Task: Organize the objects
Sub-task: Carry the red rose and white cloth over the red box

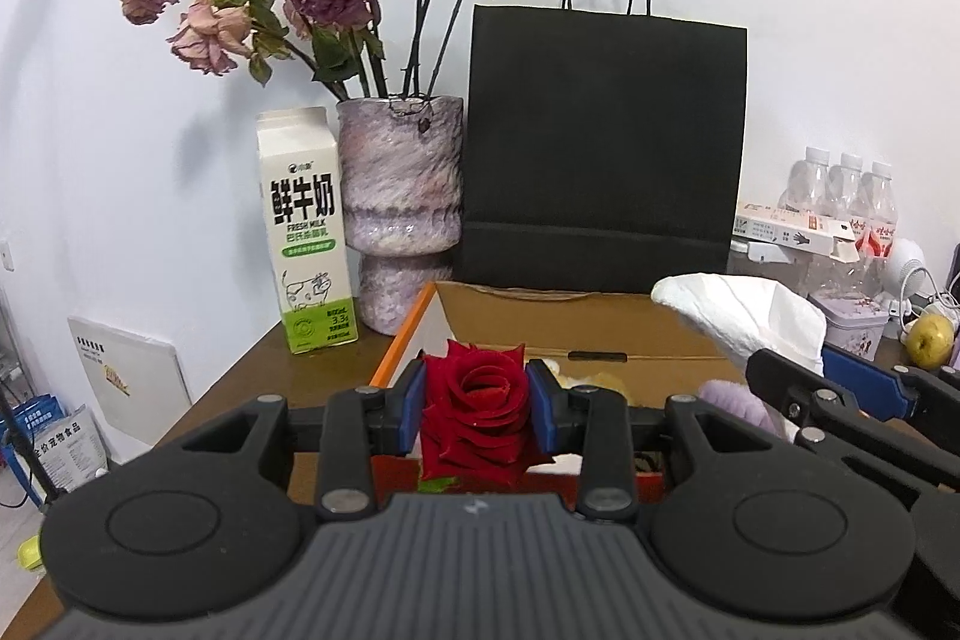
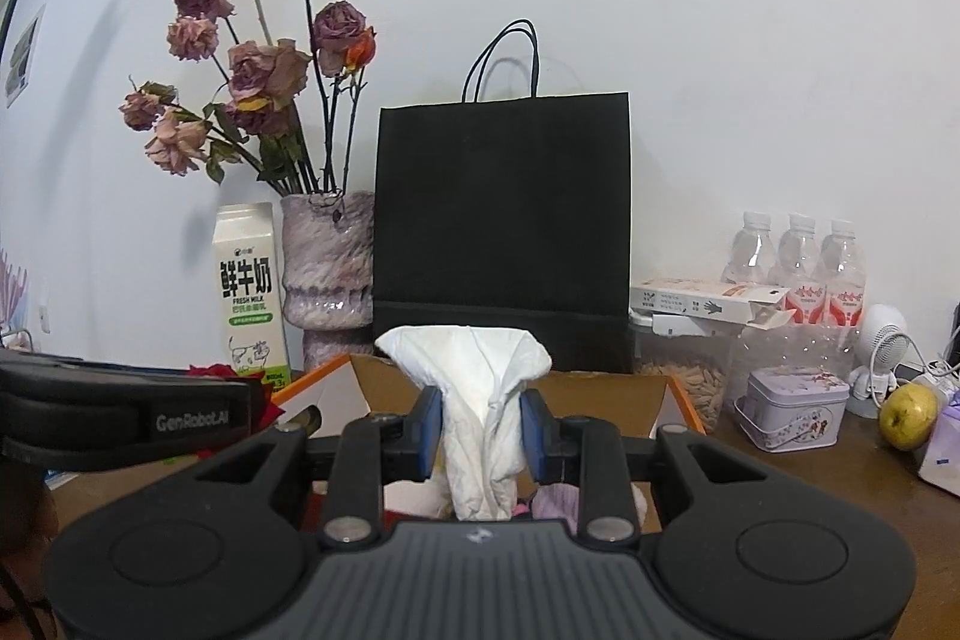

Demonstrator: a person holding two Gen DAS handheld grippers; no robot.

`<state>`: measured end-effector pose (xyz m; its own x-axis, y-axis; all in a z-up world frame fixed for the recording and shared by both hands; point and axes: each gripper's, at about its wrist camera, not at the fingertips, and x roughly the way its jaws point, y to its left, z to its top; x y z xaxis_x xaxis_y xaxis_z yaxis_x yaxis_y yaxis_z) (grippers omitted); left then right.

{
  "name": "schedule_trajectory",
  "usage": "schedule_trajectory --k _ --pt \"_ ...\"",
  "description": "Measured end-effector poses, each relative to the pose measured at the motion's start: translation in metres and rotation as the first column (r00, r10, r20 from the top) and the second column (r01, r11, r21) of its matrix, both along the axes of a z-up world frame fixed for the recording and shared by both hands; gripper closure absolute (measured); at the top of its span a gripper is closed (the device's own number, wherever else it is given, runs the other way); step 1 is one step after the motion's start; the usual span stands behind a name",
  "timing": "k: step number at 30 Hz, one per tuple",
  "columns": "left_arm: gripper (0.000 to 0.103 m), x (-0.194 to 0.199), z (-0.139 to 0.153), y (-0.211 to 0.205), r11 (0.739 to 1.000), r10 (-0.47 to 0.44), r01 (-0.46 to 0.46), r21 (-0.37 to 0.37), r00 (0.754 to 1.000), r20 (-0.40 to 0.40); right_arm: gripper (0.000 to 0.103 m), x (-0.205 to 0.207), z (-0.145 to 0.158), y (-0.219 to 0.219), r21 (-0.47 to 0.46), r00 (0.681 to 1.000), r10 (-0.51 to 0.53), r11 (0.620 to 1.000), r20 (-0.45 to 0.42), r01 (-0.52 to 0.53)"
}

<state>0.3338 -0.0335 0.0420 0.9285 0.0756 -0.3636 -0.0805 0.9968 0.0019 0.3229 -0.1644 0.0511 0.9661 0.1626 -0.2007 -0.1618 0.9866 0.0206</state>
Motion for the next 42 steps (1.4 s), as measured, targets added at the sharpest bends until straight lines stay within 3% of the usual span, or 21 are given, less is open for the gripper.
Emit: schedule_trajectory --k 19,42 --pt "0.067 0.041 0.004 -0.009 1.000 -0.009 0.009 0.008 1.000 0.020 0.076 0.041 0.003 0.003 -0.032 1.000 -0.011 0.999 -0.010 0.010" --pt "0.067 0.103 -0.018 -0.005 1.000 0.005 -0.004 0.021 1.000 -0.023 0.075 0.095 -0.009 -0.007 -0.062 0.995 -0.050 0.997 -0.087 0.044"
